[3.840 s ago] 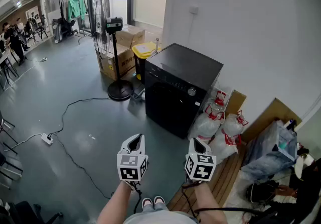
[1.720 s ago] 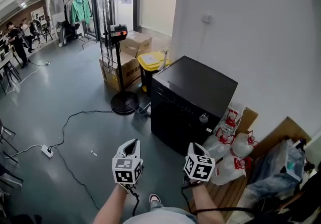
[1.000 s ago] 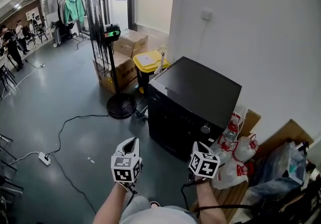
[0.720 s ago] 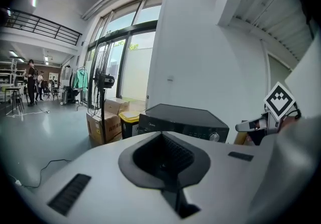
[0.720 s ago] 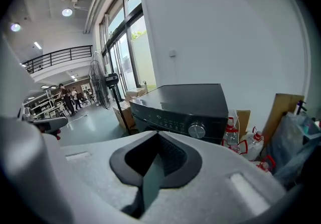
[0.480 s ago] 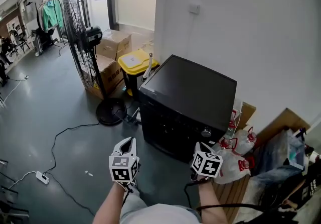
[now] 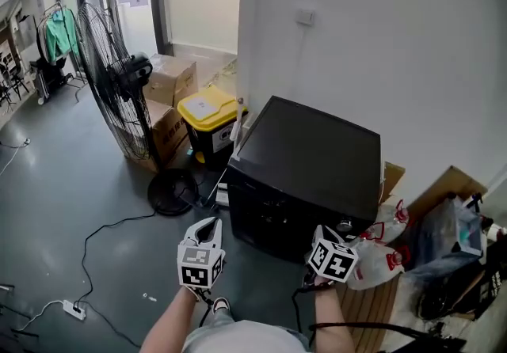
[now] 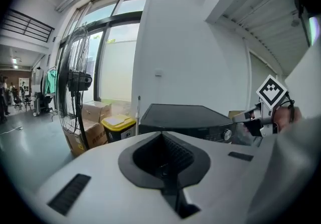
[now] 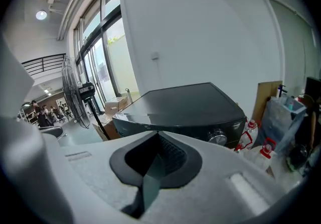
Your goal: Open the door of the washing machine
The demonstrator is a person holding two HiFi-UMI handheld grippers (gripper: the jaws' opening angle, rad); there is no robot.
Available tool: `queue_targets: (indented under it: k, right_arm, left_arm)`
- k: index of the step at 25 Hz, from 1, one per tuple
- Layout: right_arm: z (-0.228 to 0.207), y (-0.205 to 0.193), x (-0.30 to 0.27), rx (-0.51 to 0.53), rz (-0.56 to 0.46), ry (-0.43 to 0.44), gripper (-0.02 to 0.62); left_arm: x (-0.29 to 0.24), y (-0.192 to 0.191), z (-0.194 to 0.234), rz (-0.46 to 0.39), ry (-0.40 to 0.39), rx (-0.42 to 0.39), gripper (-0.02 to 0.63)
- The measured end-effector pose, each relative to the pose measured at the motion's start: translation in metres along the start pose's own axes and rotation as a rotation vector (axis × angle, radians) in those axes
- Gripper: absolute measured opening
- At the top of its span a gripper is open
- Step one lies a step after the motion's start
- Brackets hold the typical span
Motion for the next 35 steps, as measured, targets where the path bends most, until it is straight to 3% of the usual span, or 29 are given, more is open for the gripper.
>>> queue_targets:
  k: [7,13,20,30,35]
  right_arm:
    - [0.034,-0.008,-0.014,-0.063,-0.029,-0.085,0.005]
    - [0.033,-0.021,-0.012,-0.027,-0.003,-0.149,0.005]
    - [0.015,-0.022,-0.016,0.048,0.054,-0.185,0.005]
    - [0.012,-0.041,-0.032,0.132,0.108,-0.166,0.005]
    - [0.009,-0.054,-0.047,0.116,0.141,-0.178,0.005]
  left_arm:
    - [-0.018,0.004,0.048,0.032,-0.109,-0.069,0.005]
    - [-0.046,-0.005,0.061,0.072,-0.156,-0.030,0.005]
    - [-0.067,-0.018,0.051,0.100,-0.163,0.013,0.005]
    - [-0.089,-0.051,0.052,0.134,-0.139,0.046,0.005]
    - [-0.103,-0.069,0.063,0.155,-0.139,0.059,0.003]
Point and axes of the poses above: the fingertips, and each gripper's own axes: x backward along the fingers, z to its left, y out of its top, the point moved 10 cm from there along x, backward along the fingers, and after that the axes turned 11 degrees about -y, right-handed, at the moved point
